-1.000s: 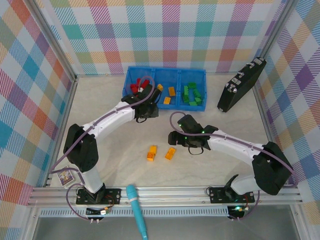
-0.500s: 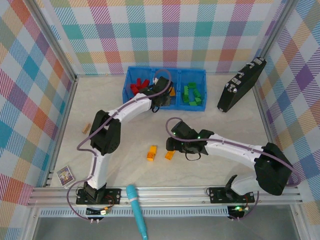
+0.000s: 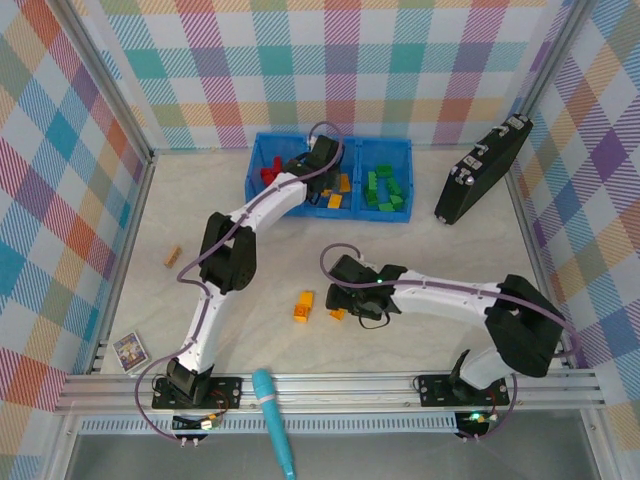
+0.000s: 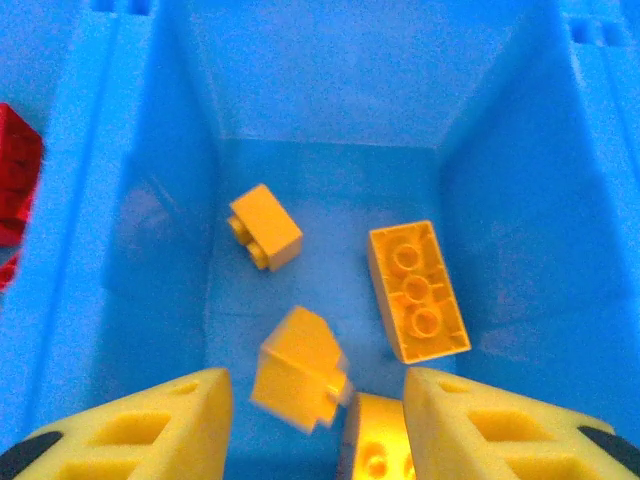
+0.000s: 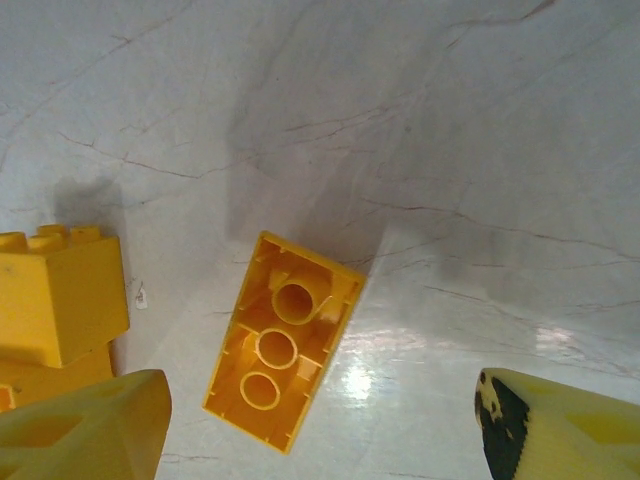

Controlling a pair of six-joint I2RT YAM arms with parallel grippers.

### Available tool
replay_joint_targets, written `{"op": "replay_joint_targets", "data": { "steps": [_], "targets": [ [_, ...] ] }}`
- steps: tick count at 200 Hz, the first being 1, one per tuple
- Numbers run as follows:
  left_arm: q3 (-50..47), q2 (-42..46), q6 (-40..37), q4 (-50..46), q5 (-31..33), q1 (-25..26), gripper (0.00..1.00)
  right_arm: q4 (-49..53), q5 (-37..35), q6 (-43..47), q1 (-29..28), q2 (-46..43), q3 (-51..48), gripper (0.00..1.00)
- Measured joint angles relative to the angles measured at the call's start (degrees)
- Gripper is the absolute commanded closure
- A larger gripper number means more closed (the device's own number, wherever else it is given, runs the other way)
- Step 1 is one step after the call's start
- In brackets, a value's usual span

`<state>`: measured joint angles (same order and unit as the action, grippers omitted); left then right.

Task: Sort the legos into containers by color
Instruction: Place the lego in the container, then pick up the lego from the bottom-center of the table.

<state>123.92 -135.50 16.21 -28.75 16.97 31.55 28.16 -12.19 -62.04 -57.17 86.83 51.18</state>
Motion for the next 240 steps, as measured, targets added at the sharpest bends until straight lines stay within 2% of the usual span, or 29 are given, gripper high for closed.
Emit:
{"op": "replay_joint_targets", "data": {
  "steps": [32, 53, 101, 132, 160, 191, 240],
  "targets": [
    [0.2, 1.1, -1.3, -0.1, -0.7, -0.3, 0.51, 0.2, 0.0, -1.1, -0.3, 3.3, 2.6, 0.24],
    [-4.7, 7.2, -3.3, 0.4, -0.2, 0.1, 0.47, 0.7, -0.2, -1.8, -0.3, 4.8, 4.0, 0.27],
    [-16.7, 35.8, -8.4, 3.5, 4.6, 1.6, 0.45, 2.7, -0.7, -3.0, -0.5, 8.1, 5.1, 0.36],
    [-23.9, 56.2, -11.1, 4.4, 9.3, 1.7, 0.43, 4.1, -1.3, -3.6, -0.6, 10.0, 5.4, 0.5],
    [-28.7, 69.1, -11.8, 2.2, 12.7, 1.7, 0.42, 5.2, -1.7, -3.6, -0.6, 12.2, 6.4, 0.65],
    [-35.3, 77.5, -10.8, -4.3, 15.3, 1.7, 0.43, 6.4, -2.3, -2.2, -0.6, 12.2, 7.1, 0.75],
    [-47.7, 83.1, -6.6, -17.4, 14.2, 1.7, 0.43, 10.5, -7.1, 6.4, -0.3, 11.0, 9.1, 0.8]
  ]
}}
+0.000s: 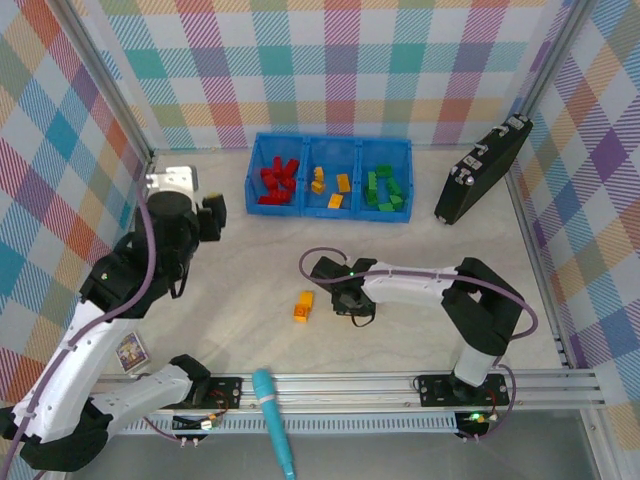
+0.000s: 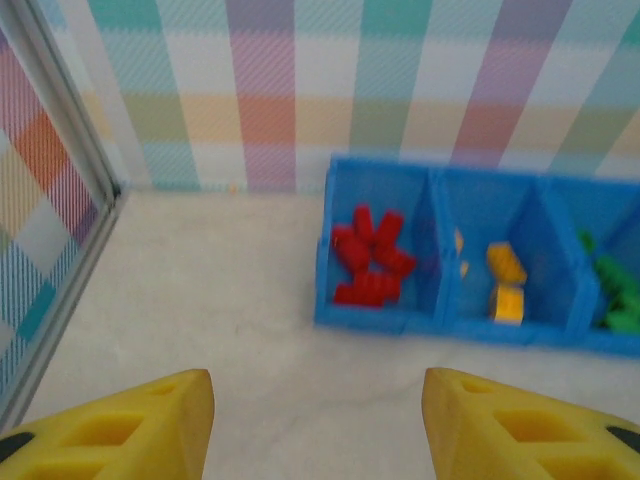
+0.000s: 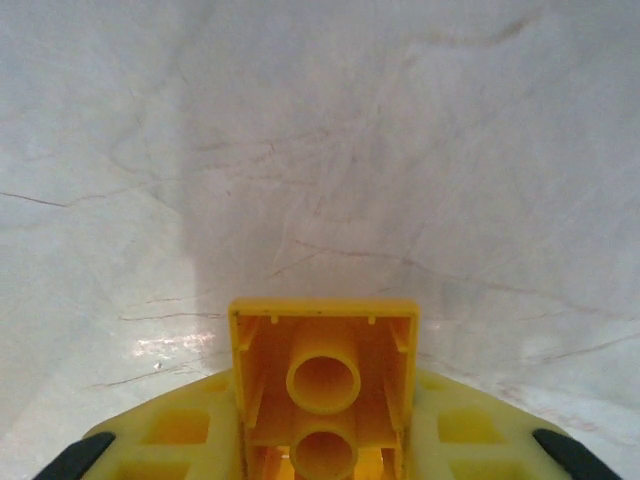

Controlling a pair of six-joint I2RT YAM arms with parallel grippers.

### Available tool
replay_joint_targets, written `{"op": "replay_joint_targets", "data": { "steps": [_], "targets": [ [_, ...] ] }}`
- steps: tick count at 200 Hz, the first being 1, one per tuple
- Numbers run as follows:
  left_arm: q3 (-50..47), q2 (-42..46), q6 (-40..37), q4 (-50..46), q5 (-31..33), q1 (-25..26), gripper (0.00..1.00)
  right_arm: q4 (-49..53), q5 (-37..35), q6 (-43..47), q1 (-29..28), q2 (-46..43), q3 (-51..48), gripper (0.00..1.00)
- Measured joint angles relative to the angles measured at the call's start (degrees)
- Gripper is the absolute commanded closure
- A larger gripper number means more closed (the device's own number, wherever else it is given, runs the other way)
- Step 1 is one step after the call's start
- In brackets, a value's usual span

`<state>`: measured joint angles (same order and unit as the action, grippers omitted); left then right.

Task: Sort the legos into containers by color
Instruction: Pick up the lego from the bottom-center of the table, then place the lego in the container.

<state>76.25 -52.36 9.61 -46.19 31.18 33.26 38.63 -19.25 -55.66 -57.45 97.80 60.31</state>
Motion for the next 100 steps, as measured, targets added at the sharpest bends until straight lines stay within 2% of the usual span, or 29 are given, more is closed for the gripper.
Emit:
{"op": "replay_joint_targets", "data": {
  "steps": [54, 100],
  "targets": [
    [-6.4, 5.6, 3.5, -8.8, -4.9, 0.0, 0.43, 1.4, -4.0, 16.4, 5.7, -6.6, 7.5, 0.81],
    [-17.2, 9.5, 10.4, -9.8, -14.1, 0.0, 0.45, -0.7, -3.8, 31.6, 12.5, -5.4, 16.9, 0.81]
  ]
}}
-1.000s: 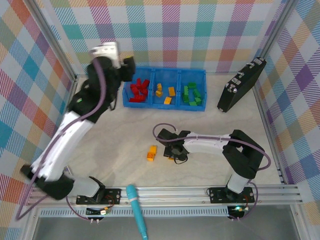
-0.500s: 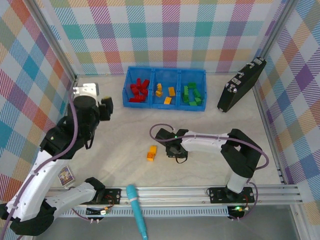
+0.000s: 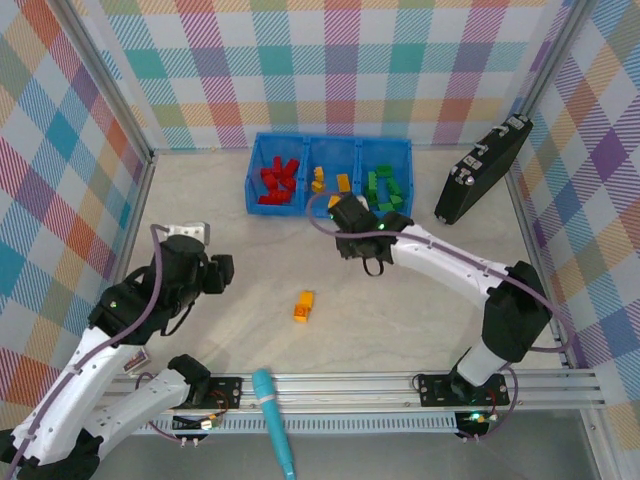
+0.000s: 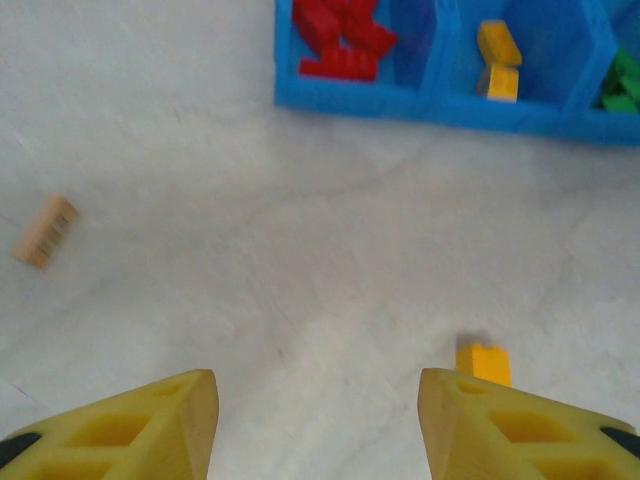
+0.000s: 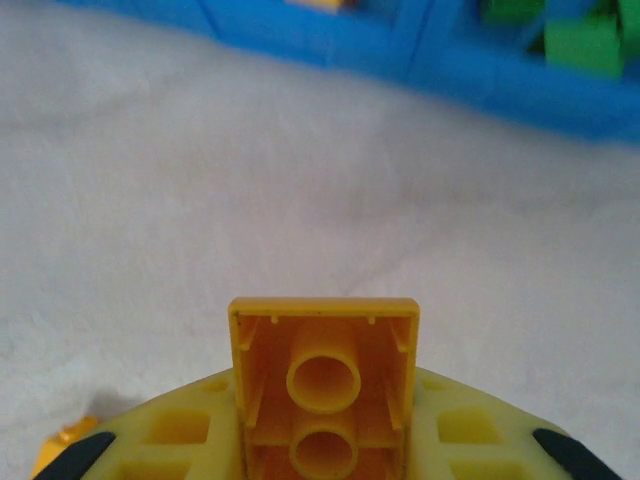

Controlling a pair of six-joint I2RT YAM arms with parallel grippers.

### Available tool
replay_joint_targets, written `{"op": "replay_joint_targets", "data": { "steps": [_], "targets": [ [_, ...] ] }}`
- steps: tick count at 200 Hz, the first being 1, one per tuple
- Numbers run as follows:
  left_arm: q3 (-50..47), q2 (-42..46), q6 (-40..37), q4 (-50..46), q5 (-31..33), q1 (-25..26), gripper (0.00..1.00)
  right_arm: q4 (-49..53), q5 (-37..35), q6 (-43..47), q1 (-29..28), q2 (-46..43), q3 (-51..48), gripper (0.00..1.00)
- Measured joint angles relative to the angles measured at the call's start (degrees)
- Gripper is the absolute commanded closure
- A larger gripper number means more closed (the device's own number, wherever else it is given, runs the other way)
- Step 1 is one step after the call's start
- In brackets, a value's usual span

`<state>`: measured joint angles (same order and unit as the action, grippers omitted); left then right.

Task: Sort the legos into containers by color
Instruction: Place the lego in the container.

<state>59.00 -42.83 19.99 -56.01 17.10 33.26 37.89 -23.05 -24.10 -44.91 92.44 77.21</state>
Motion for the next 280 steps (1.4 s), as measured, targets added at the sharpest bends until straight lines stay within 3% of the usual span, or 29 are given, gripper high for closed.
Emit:
{"op": "replay_joint_targets", "data": {
  "steps": [36, 75, 154, 211, 280],
  "targets": [
    [-7.1, 1.3, 4.8, -0.7, -5.6, 0.4, 0.44, -4.6, 2.1, 10.2, 3.5, 6.1, 9.3, 0.81],
    [-8.3, 2.2, 7.9, -0.7, -7.2, 2.8, 0.43, -7.5, 4.5, 15.7, 5.6, 15.2, 18.7, 0.81],
    [-13.2, 0.9, 14.4, 1.2, -9.2, 8.1, 0.38, -9.5, 9.0, 19.1, 11.1, 34.7, 37.6, 0.79],
    [-13.5, -4.3, 18.0, 5.4, -9.2, 14.2, 0.38, -5.9, 11.8, 19.3, 13.6, 50.4, 57.1, 0.78],
    [-13.5, -14.5, 18.2, 10.8, -8.0, 19.9, 0.37, -3.5, 12.4, 20.5, 15.1, 53.5, 59.0, 0.65]
  ]
}}
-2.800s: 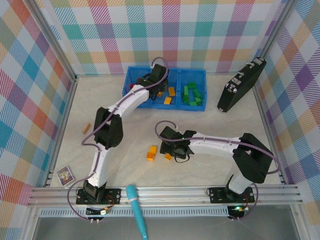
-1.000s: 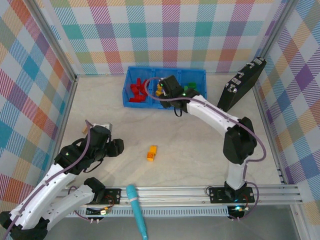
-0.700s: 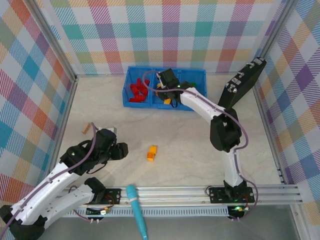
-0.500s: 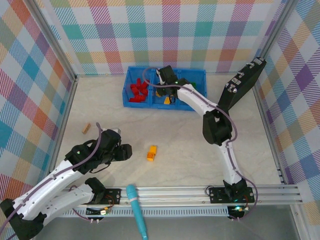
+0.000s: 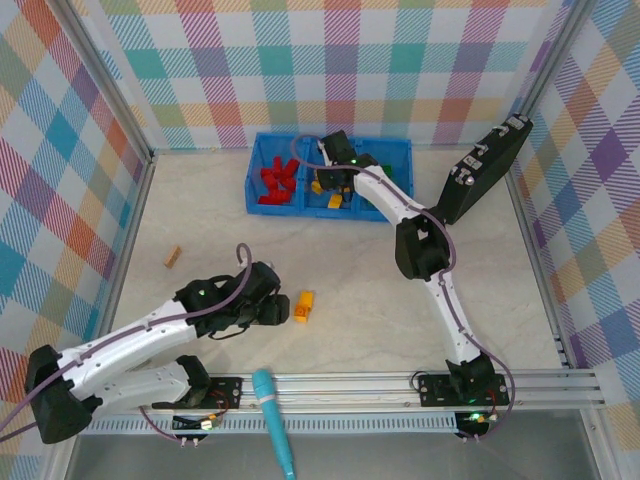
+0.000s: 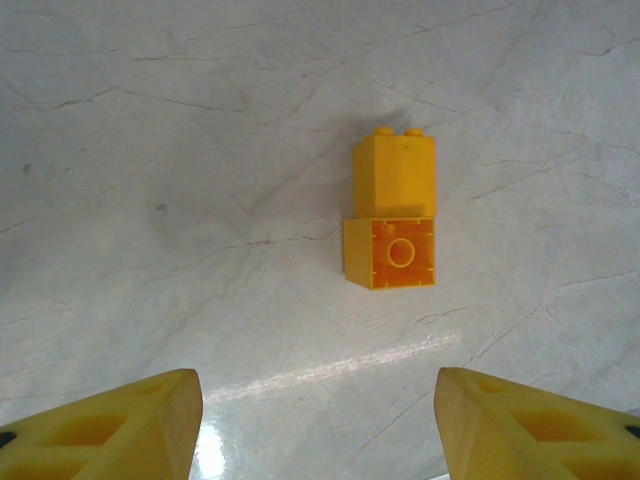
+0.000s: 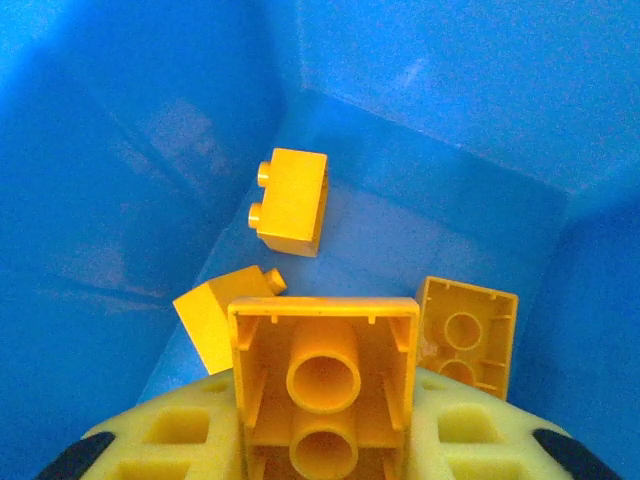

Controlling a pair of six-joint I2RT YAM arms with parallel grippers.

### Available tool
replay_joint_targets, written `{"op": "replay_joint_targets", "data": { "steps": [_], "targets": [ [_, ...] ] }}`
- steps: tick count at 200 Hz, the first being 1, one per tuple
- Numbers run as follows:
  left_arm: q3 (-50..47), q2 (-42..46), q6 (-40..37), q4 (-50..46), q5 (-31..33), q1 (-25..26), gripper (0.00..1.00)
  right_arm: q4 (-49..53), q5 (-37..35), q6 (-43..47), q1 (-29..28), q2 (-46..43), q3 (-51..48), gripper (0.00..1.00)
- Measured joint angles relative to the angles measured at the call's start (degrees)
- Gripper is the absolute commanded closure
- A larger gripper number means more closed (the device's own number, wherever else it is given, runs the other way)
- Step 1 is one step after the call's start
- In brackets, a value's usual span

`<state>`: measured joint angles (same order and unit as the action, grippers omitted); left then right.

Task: Sort the legos into containers by color
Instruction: Place the lego in the container.

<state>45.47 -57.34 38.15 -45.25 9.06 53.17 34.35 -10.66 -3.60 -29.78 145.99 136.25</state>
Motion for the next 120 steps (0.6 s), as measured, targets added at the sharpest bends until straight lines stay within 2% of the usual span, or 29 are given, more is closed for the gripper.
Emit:
{"op": "replay_joint_targets", "data": {
  "steps": [41, 86, 120],
  "targets": [
    [0.0, -5.0, 0.0, 3.2, 0.2, 2.8, 0.36, -0.4, 1.4, 1.1, 0.1, 0.0, 0.0, 0.45],
    [0.0, -9.9, 0.0, 6.1, 1.3, 4.5, 0.36, -1.4, 3.2, 1.7, 0.1, -1.1, -1.7, 0.34],
    [0.0, -15.2, 0.1, 8.1, 2.6, 6.9, 0.36, -1.4, 4.2, 2.7, 0.1, -3.8, -3.1, 0.2]
  ]
}}
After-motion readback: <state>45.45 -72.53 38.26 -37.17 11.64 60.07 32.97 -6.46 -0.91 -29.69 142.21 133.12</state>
